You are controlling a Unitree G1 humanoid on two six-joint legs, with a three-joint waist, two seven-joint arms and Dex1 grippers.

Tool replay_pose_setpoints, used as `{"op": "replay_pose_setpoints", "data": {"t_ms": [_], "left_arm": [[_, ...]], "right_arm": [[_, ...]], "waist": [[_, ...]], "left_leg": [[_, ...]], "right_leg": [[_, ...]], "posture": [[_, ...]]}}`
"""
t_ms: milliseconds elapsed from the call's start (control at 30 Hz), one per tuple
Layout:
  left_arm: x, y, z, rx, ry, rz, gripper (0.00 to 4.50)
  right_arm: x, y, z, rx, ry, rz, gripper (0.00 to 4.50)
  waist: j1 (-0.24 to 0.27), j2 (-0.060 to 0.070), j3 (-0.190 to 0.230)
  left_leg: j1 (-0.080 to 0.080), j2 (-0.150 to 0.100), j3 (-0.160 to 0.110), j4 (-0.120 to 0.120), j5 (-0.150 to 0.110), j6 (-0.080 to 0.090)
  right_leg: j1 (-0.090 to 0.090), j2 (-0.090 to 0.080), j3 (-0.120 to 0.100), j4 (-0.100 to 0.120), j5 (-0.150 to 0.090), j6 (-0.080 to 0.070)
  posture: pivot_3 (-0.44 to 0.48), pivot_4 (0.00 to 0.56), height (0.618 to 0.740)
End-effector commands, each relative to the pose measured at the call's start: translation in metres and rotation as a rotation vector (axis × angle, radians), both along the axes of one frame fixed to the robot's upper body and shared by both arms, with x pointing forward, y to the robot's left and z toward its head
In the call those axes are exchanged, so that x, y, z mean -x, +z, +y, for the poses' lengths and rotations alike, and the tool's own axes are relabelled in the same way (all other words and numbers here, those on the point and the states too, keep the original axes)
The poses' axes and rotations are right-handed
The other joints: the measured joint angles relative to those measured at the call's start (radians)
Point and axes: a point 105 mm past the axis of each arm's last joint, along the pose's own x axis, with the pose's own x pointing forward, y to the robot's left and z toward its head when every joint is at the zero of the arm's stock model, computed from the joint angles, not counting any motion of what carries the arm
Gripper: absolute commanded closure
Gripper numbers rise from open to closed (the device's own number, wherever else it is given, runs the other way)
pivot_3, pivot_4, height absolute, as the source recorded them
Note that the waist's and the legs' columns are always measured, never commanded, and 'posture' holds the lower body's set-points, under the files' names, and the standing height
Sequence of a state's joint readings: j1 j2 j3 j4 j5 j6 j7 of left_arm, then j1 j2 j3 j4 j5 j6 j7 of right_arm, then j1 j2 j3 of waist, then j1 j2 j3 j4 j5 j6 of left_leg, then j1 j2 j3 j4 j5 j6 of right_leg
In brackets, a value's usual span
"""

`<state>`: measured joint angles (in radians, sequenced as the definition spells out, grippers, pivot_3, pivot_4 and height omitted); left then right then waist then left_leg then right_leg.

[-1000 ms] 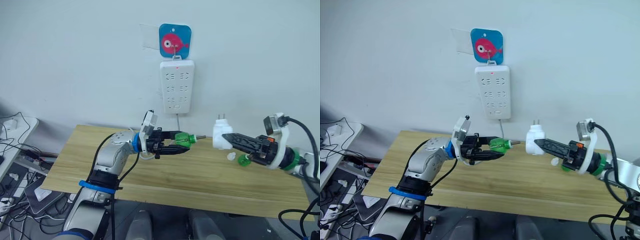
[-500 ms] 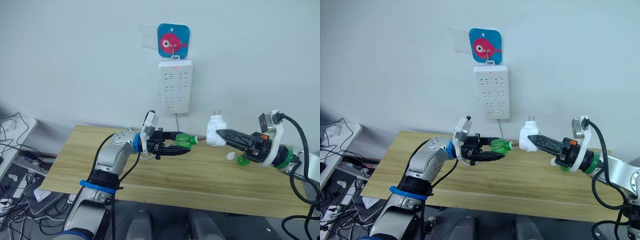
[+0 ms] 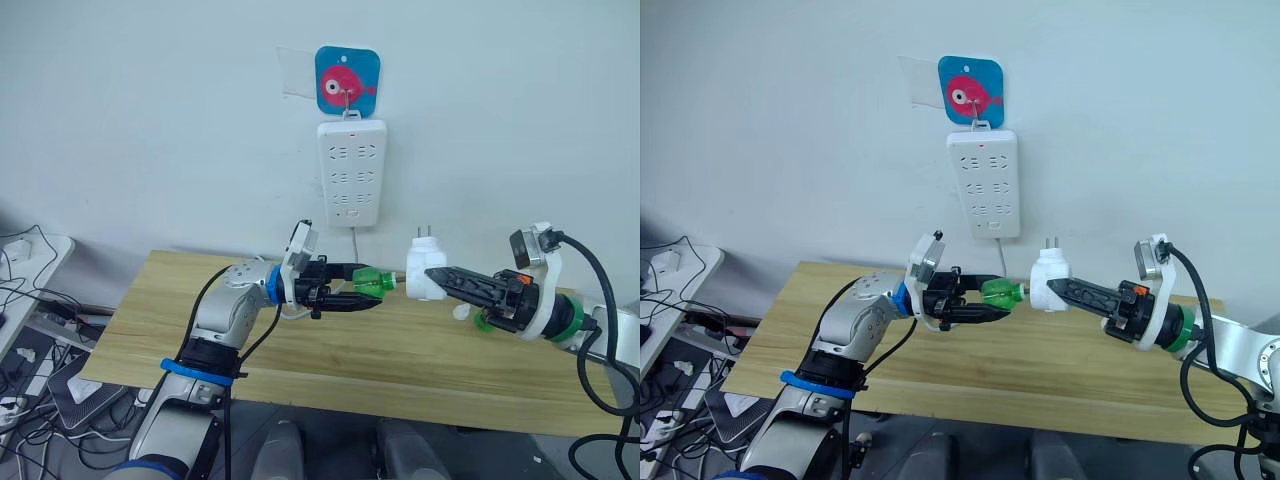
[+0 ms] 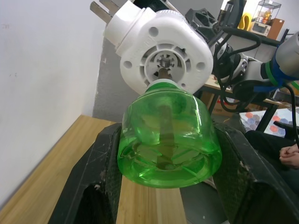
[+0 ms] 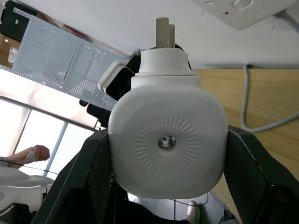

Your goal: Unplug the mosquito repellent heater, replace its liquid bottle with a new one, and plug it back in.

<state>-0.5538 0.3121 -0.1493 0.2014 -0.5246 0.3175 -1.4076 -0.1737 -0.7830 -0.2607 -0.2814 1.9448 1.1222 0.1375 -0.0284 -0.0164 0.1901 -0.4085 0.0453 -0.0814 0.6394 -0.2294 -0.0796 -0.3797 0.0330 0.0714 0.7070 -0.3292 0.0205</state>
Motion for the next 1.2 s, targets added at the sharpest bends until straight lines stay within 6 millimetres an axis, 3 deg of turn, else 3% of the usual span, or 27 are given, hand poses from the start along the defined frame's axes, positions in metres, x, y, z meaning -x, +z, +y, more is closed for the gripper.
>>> {"op": "replay_pose_setpoints", "data": {"t_ms": [33, 300, 567, 1200], "left_arm": [[0.001, 0.01, -0.003, 0.014, -0.016, -0.047, 2.24], [0.008, 0.01, -0.006, -0.002, -0.057, -0.069, 2.24], [0.01, 0.009, -0.002, -0.029, -0.081, -0.078, 2.24], [-0.002, 0.016, -0.003, -0.028, -0.067, -0.105, 2.24]], "right_arm": [[0.008, 0.009, 0.002, -0.017, 0.038, -0.032, 1.57], [0.005, 0.005, 0.01, -0.004, 0.049, -0.019, 1.57], [0.001, 0.006, 0.002, 0.002, 0.03, -0.007, 1.57], [0.009, -0.001, 0.006, 0.025, 0.078, 0.017, 1.57]], "waist": [[0.0, 0.0, 0.0], [0.0, 0.0, 0.0], [0.001, 0.0, 0.0], [0.001, 0.0, 0.0]], "left_leg": [[0.0, 0.0, 0.0, 0.0, 0.0, 0.0], [0.0, 0.0, 0.0, 0.0, 0.0, 0.0], [0.0, 0.0, 0.0, 0.0, 0.0, 0.0], [0.0, 0.0, 0.0, 0.0, 0.0, 0.0]], "right_leg": [[0.0, 0.0, 0.0, 0.0, 0.0, 0.0], [0.0, 0.0, 0.0, 0.0, 0.0, 0.0], [0.0, 0.0, 0.0, 0.0, 0.0, 0.0], [0.0, 0.0, 0.0, 0.0, 0.0, 0.0]], "posture": [[0.054, 0.145, 0.74], [0.055, 0.148, 0.74], [0.059, 0.151, 0.74], [0.056, 0.156, 0.74]]}}
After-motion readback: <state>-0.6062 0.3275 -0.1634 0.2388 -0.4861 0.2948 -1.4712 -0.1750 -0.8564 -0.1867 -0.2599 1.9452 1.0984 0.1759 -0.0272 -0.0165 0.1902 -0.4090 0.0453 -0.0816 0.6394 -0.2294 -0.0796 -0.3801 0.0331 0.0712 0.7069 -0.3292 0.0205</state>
